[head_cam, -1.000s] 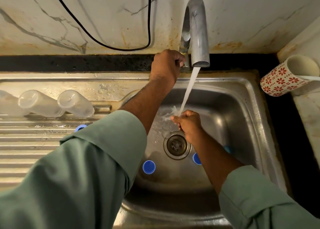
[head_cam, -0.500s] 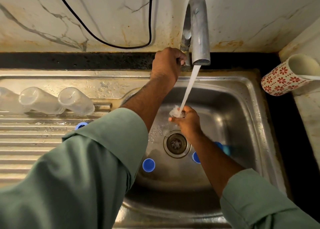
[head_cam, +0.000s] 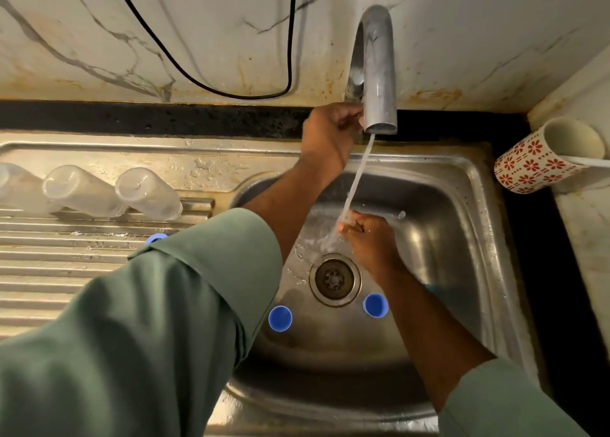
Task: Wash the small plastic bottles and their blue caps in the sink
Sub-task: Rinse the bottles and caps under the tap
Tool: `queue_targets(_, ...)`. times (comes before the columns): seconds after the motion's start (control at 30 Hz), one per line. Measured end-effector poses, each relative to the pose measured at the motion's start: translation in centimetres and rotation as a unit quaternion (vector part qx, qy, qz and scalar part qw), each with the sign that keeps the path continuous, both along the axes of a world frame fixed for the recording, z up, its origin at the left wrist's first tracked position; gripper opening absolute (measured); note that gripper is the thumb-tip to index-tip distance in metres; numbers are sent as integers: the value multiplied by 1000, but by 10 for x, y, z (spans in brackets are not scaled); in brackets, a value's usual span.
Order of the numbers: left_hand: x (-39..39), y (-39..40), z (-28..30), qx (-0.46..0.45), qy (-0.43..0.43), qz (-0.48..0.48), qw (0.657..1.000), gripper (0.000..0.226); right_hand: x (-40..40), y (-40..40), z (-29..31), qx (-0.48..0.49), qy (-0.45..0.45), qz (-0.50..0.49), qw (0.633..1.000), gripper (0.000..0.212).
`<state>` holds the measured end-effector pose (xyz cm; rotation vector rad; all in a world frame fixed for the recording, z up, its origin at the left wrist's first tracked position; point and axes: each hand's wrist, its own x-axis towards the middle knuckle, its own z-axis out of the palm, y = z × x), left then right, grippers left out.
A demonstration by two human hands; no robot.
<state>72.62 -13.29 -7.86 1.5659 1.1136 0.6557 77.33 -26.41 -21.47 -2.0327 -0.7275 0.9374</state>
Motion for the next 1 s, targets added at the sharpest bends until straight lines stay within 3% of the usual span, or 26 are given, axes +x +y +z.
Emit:
queue_targets(0.07, -4, -3, 12, 27, 48, -64, 996, 25, 5, 2, 11, -53, -78, 49, 994, 40)
queue_targets(0.13, -10, -2, 15, 38, 110, -111, 987, 33, 9, 2, 27, -37, -133, 30, 990, 59)
queue_targets(0.2, -19, -4, 5, 45, 168, -149, 973, 44, 8, 0, 27, 12, -181, 3, 983, 38)
queue_targets(0.23, -25, -7, -1, 52, 195, -157, 967, 48, 7, -1, 24, -13, -200, 26, 979, 26)
queue_targets(0.33, -54, -27, -27, 90, 293, -185, 934, 55, -2, -13, 12, -228, -211, 157, 938, 17)
queue_targets(0.4, -78, -37, -43, 107, 346, -197, 911, 52, -5, -18, 10, -175, -235, 129, 948, 17)
queue_targets(0.47, -103, -42, -50, 104, 361, -196, 906, 50, -10, -21, 10, -103, -245, 109, 958, 15)
queue_targets(0.57, -132, -50, -43, 108, 361, -195, 906, 49, -25, -25, 18, -218, -263, 160, 926, 12)
queue_targets(0.67, -162, -44, -28, 129, 350, -189, 908, 46, -33, -11, 26, -119, -280, 89, 948, 16)
queue_targets(0.77, -214, -35, -9, 143, 342, -197, 908, 45, -68, 1, 43, -222, -255, 145, 930, 15)
queue_targets(0.8, -232, -32, -3, 147, 336, -191, 910, 45, -79, 7, 51, -203, -250, 124, 939, 14)
queue_targets(0.9, -302, -15, 3, 138, 329, -125, 926, 43, -139, 31, 98, -17, -237, 91, 967, 15)
queue_targets(1.0, -372, 5, -9, 126, 370, -69, 918, 43, -212, 60, 136, 79, -211, 172, 959, 18)
